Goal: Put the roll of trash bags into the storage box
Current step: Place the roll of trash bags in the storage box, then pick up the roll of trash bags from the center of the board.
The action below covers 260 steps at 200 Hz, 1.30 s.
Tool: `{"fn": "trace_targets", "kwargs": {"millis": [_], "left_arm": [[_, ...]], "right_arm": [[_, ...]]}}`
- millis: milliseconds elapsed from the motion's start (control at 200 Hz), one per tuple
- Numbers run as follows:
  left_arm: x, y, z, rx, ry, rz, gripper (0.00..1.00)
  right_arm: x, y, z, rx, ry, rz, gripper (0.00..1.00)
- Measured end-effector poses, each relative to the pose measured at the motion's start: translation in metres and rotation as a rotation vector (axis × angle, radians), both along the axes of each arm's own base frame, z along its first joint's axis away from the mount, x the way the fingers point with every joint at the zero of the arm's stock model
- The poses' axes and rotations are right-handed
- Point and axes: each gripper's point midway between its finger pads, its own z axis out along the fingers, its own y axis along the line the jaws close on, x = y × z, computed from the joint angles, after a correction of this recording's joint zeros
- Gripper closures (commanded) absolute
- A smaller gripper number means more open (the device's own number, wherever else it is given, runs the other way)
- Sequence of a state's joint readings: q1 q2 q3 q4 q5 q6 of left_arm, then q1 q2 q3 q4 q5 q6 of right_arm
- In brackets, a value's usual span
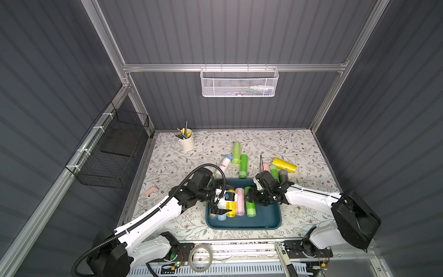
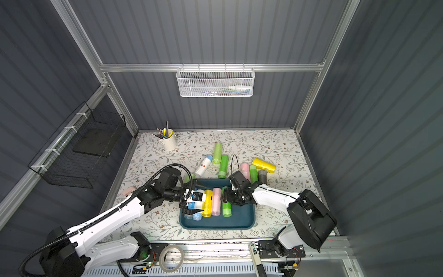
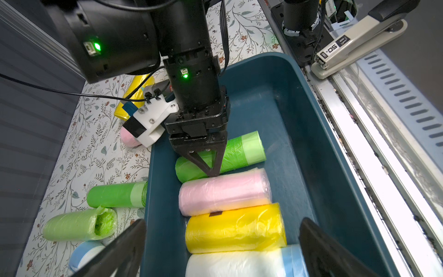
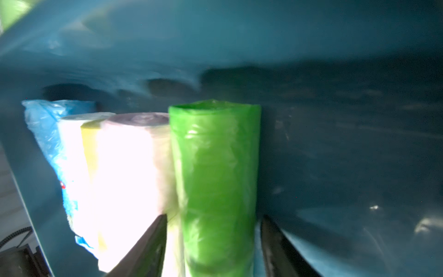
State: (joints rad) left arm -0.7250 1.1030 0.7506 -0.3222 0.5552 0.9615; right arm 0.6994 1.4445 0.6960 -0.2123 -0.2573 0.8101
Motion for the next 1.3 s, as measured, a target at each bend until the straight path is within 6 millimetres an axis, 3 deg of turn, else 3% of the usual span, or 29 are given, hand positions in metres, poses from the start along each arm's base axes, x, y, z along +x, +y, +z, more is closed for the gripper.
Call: {"fn": "trace_targets", "kwargs": {"millis": [165,395,515,650,755,880,1036,1301], "left_arm": [[0.0,0.0,0.0,0.0,0.0,0.001,0.0],[0.001,-0.002,0.003,-0.016,0.017,0.017,0.0],[0.006,-0.008,0.011,-0.057,0.064,0.062,0.0],[0.011,-0.018,0.019,-0.102,0.127,0.079,0.0],[0.008,-0.023,0.025,-0.134,0.16,0.062,0.0],[0.004,-0.025,0.03,-0.157,0.177,0.044,0.0],[0.003,-0.025,0.035,-0.171,0.169,0.035,0.0],[0.003,-0.026,0.037,-0.178,0.164,0.032,0.0]], "right_arm": [[0.004,-0.001,0.025,0.01,-0.05,-0.004,0.33],[0.015,-0.02,0.09,-0.028,-0.206,-0.024,0.31],[0.03,-0.059,0.118,-0.082,-0.281,-0.1,0.34],[0.051,-0.137,0.128,-0.163,-0.309,-0.288,0.34],[0.056,-0.181,0.123,-0.236,-0.299,-0.373,0.33],[0.056,-0.205,0.099,-0.291,-0.24,-0.389,0.34],[0.056,-0.214,0.066,-0.308,-0.142,-0.366,0.34],[0.068,-0.211,0.024,-0.317,-0.041,-0.305,0.34]]}}
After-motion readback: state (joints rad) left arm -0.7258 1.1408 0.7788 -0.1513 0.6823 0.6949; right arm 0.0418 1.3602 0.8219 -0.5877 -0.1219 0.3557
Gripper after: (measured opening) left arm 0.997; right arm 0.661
